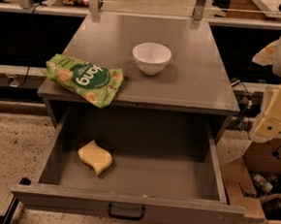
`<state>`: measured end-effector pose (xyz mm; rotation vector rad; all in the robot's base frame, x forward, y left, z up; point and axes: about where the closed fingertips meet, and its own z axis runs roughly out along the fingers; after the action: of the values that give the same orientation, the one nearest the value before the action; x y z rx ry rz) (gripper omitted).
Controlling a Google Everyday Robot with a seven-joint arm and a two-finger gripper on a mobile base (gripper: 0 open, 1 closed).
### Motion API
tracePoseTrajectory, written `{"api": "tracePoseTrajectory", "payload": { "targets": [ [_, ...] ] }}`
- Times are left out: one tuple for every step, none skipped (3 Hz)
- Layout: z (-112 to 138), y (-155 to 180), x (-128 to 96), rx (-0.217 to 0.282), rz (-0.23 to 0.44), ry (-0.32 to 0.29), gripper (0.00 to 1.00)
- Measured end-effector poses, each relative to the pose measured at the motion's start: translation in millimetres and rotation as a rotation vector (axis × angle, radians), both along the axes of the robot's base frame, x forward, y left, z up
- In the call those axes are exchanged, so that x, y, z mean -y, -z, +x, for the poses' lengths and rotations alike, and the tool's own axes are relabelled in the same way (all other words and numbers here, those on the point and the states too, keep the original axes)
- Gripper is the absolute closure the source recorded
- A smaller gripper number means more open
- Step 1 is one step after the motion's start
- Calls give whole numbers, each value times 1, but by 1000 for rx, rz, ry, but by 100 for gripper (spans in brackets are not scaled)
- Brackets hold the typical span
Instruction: Pick sponge from top drawer and place on counter
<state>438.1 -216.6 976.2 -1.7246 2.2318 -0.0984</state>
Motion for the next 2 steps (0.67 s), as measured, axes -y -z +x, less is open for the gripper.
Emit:
{"api": "tracePoseTrajectory", "payload": {
  "targets": [
    [0,0,0,0,0,0,0],
    [8,8,-7,-28,28,24,0]
  ]
}}
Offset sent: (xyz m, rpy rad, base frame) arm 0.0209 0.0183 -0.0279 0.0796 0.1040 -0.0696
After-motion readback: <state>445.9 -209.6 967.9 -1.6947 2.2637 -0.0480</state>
